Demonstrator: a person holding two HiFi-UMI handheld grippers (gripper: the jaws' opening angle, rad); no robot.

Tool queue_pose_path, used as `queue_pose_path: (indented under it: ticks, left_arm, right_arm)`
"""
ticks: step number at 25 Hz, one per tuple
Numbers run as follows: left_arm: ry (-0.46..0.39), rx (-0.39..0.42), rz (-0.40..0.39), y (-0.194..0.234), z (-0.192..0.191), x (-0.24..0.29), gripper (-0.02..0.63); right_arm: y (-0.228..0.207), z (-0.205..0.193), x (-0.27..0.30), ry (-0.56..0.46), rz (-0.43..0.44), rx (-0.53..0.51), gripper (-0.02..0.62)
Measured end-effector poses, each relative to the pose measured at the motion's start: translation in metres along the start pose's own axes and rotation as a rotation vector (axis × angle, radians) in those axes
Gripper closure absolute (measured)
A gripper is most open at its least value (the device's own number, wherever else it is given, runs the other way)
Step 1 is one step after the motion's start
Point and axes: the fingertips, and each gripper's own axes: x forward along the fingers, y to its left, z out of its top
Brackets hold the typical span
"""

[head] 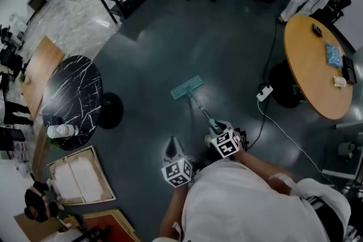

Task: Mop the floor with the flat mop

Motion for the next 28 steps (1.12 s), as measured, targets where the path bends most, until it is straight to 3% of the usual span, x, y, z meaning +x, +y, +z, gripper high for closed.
queue_pose_path:
  ticks: [7,17,28]
  left_arm:
    - [-0.013,-0.014,0.022,-0.016,0.013,0.021,0.601]
    - [-0.03,-0.038,0.053,-0.026,0.041,0.063,0.601]
    - [-0.021,-0.037,0.023,0.038,0.101,0.171,0.601]
  right_arm:
    - [-0.015,0.008,0.01,0.018,0.011,-0.017,0.476]
    - [-0.05,0.066,0.053,-0.007,0.03,-0.037,0.477]
    - [-0.065,0.148,0.143,0.006,0.012,-0.025,0.477]
